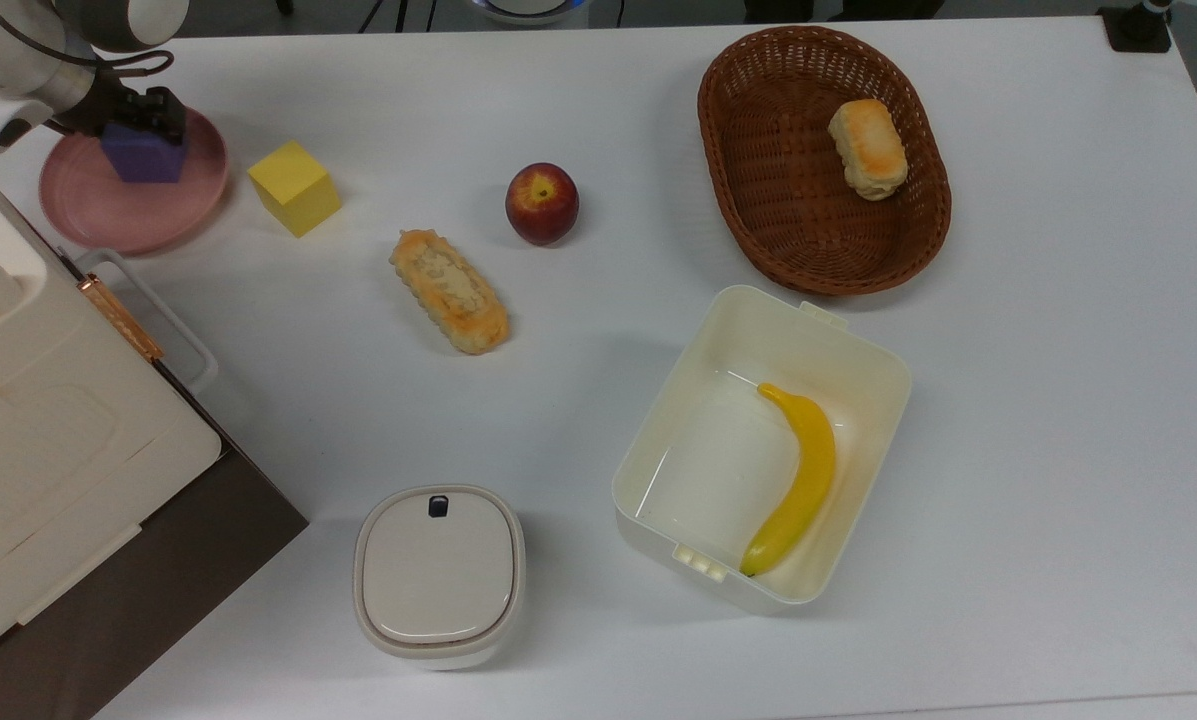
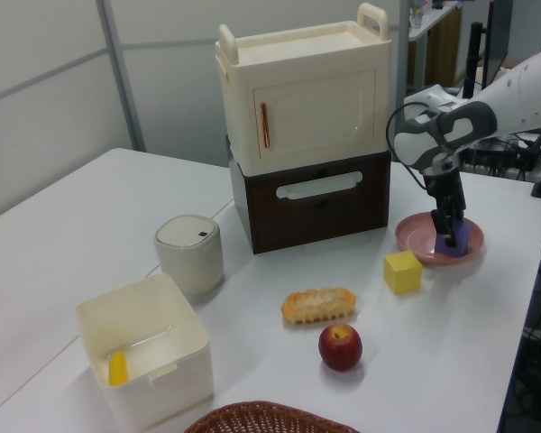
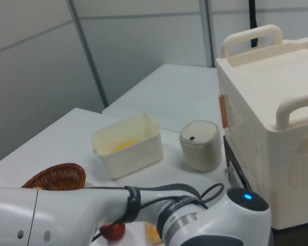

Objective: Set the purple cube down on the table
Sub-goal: 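Lower the gripper and grasp the purple cube, then lift the purple cube off the plate and set it on the table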

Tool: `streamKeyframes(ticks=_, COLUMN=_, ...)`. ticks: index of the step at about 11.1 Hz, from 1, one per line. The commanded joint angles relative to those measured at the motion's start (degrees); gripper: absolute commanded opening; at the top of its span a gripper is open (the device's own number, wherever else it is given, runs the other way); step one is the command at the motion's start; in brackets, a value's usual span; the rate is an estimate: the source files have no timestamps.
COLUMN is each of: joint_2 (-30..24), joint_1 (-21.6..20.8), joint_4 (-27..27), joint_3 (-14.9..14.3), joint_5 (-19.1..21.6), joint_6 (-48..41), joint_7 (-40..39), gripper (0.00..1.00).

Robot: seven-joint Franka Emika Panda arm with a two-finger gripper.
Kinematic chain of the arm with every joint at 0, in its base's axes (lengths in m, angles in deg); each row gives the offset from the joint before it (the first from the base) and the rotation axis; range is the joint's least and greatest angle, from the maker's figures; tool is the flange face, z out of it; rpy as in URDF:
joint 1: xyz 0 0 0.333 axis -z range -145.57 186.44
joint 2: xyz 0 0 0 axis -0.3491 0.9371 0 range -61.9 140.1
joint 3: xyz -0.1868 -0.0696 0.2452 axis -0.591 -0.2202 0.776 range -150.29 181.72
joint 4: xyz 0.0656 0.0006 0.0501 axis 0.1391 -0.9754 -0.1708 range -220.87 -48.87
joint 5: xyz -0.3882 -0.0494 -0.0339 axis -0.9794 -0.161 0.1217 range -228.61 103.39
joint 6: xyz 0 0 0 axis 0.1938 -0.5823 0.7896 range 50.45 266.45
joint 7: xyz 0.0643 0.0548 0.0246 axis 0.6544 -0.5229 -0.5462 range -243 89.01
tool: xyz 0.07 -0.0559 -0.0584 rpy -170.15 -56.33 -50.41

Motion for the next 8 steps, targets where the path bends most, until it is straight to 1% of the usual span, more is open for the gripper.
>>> streamKeyframes(ticks=1, joint_2=-3.0, joint_1=-1.3, joint_4=-0.3, joint_3=-0.2, joint_5=-0.9, joint_6=-0.1, joint_7=0.6, gripper=0.49)
streamKeyframes(ticks=2, joint_2=-4.6, joint_1=-1.3, joint_4=-0.2, joint_3=0.3, joint_5=-0.7, joint_6=-2.3, joint_7=0.6, gripper=0.49)
streamKeyframes(ticks=3, joint_2=-6.2, joint_1=-2.4, joint_4=0.7, joint_3=0.4, joint_5=-0.3, joint_6=-5.1, joint_7=0.6, gripper=0.5)
streamKeyframes(ticks=5, joint_2=-7.5, joint_1=-6.7, joint_4=2.3, joint_3=0.4, joint_5=0.4, joint_6=-9.8, joint_7=0.9, gripper=0.51)
streamKeyframes(ticks=6, joint_2=-7.5, joint_1=-9.5, joint_4=2.8, joint_3=0.4, joint_5=1.6, joint_6=-11.5, joint_7=3.5, gripper=0.51)
streamKeyframes(ticks=8, joint_2=-7.5, joint_1=-14.3, joint_4=2.8, joint_3=0.4, joint_5=3.4, joint_6=-12.0, joint_7=11.0, gripper=0.51)
